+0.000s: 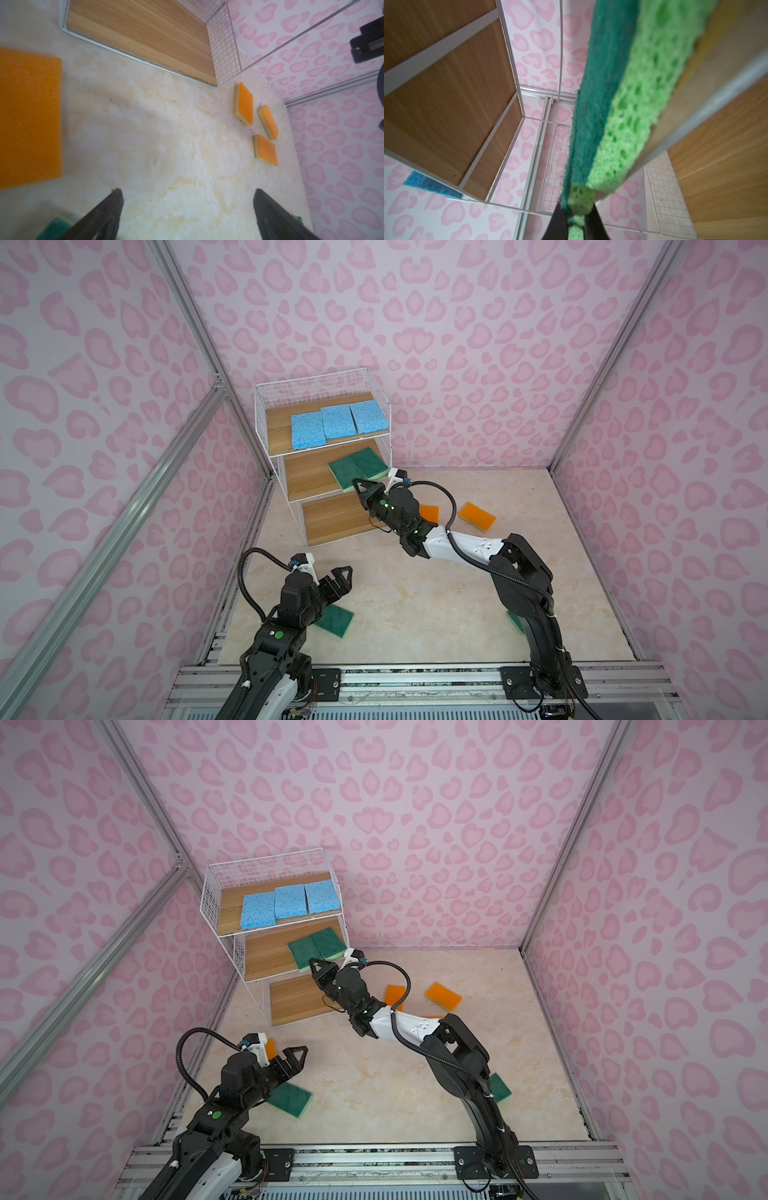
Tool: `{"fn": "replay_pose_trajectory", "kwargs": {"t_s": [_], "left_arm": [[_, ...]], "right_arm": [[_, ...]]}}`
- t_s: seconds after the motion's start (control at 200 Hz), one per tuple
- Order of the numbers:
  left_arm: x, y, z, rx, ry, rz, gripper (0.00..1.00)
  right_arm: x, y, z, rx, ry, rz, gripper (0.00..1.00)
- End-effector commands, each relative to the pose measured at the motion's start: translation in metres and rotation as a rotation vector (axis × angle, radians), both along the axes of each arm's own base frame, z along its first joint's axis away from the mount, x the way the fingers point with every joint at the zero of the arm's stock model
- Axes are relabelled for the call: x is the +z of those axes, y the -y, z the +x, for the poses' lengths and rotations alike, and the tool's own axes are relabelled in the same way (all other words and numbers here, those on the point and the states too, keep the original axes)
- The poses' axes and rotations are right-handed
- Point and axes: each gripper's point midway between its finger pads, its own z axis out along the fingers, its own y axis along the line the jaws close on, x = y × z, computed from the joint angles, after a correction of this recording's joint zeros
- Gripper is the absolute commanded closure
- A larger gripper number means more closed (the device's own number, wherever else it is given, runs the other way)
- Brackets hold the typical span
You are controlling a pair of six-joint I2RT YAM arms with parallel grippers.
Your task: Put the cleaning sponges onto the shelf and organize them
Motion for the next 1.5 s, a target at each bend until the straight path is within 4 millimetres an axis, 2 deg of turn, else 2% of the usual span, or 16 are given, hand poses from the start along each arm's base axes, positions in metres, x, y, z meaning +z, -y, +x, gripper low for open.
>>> {"fn": "replay_pose_trajectory", "kwargs": {"t_s": [0.0, 0.29, 0.51, 0.715, 0.895, 1.195, 1.495], "left_arm": [[0.007, 0.002, 0.002, -0.014, 0.026, 0.0, 0.01], [0.005, 0.002, 0.001, -0.015, 0.022, 0.002, 0.01], [0.005, 0.002, 0.001, -0.015, 0.019, 0.002, 0.01], [0.005, 0.003, 0.001, -0.017, 0.02, -0.001, 0.01], [0.01, 0.003, 0.002, -0.019, 0.028, 0.003, 0.01], [0.022, 0.003, 0.006, -0.023, 0.039, 0.004, 0.02], [0.025, 0.002, 0.007, -0.024, 0.038, 0.024, 0.02]], "right_arm": [[0.003, 0.003, 0.005, -0.029, 0.01, 0.021, 0.86], [-0.004, 0.002, 0.013, -0.039, -0.002, 0.028, 0.84], [-0.003, 0.0, 0.011, -0.029, 0.008, 0.024, 0.56], [0.002, 0.0, 0.006, -0.013, 0.027, 0.014, 0.45], [-0.003, -0.006, -0.004, 0.021, 0.03, -0.011, 0.34], [-0.021, -0.003, -0.01, 0.029, -0.008, -0.053, 0.31], [-0.02, 0.002, -0.015, 0.053, 0.007, -0.073, 0.31]]}}
